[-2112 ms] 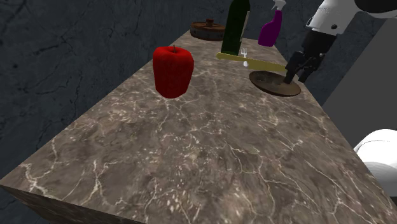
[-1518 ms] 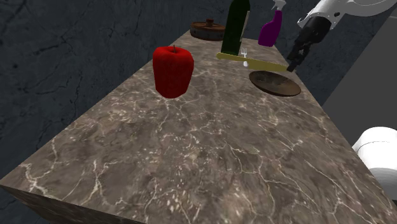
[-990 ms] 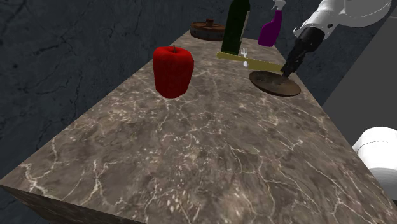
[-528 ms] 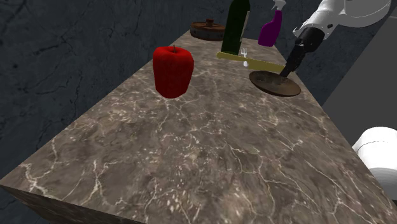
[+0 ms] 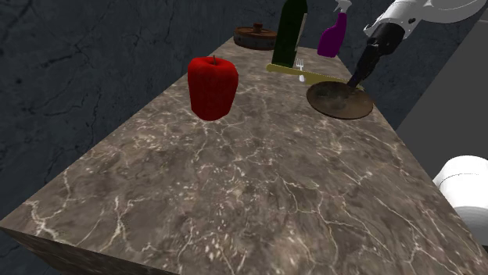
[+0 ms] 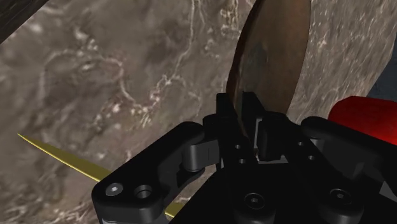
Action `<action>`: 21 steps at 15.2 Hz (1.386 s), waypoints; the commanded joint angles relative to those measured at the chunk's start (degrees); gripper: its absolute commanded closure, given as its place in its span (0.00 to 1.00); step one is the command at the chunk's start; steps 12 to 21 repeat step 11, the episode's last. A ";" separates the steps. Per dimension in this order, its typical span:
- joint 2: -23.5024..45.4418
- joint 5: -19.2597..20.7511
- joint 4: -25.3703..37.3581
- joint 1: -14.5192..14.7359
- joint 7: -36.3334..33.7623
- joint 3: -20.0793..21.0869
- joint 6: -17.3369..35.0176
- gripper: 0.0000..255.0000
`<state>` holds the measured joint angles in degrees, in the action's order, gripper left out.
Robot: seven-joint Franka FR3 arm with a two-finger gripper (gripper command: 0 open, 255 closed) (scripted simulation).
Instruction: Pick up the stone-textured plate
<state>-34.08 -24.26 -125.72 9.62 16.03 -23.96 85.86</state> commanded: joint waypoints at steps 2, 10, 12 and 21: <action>0.41 -0.22 2.54 0.28 -1.01 -0.05 -1.87 1.00; 1.71 -0.96 8.85 1.09 -3.49 -0.16 -6.17 1.00; 1.72 -0.96 8.86 1.09 -3.49 -0.16 -6.18 1.00; 1.72 -0.96 8.86 1.09 -3.49 -0.16 -6.18 1.00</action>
